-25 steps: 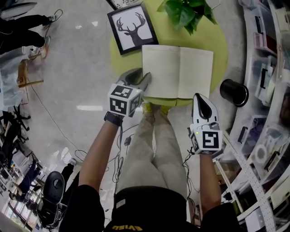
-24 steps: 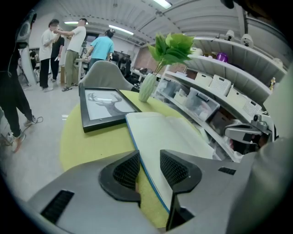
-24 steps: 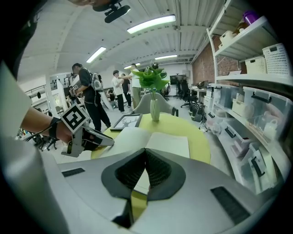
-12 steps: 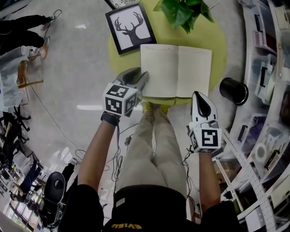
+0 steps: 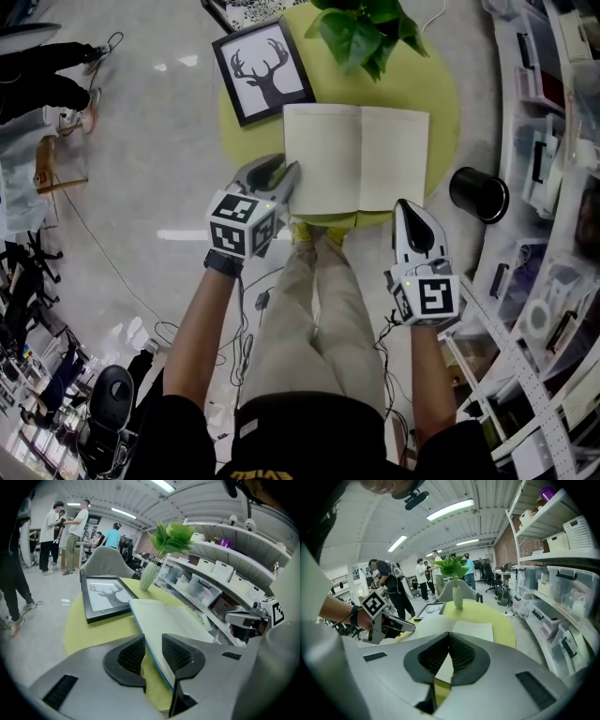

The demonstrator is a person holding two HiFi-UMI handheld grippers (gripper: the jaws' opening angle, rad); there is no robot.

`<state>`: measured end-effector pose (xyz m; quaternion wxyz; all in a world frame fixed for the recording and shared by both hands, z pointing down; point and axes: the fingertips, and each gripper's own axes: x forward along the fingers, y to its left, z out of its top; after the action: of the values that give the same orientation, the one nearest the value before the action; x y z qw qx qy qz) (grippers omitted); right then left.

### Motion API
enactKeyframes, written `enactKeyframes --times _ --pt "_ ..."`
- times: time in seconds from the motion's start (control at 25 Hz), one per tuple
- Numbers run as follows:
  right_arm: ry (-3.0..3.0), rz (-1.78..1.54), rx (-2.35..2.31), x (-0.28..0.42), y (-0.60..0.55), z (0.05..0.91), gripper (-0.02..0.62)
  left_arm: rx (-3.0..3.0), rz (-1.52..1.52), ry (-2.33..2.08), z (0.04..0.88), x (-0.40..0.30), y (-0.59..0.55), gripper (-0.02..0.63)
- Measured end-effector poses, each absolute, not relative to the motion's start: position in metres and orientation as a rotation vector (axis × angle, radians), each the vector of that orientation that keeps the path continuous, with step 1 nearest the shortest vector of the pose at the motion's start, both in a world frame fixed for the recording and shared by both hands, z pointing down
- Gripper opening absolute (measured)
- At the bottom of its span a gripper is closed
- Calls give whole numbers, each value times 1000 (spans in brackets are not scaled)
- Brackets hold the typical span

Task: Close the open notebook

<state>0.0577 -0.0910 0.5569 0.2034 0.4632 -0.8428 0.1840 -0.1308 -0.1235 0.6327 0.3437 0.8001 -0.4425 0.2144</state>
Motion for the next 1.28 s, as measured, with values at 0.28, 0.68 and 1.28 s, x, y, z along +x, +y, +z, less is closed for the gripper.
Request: enactKeyframes --times 0.28,0.68,1.28 --pt "-2385 513 1281 53 -89 552 2 2073 505 -1166 620 -129 -125 112" --pt "-2405 518 1289 55 -87 549 0 2096 522 -1204 596 -121 -128 95" --pt "-2393 540 1326 61 -79 551 1 2116 450 -1246 574 -106 -131 81"
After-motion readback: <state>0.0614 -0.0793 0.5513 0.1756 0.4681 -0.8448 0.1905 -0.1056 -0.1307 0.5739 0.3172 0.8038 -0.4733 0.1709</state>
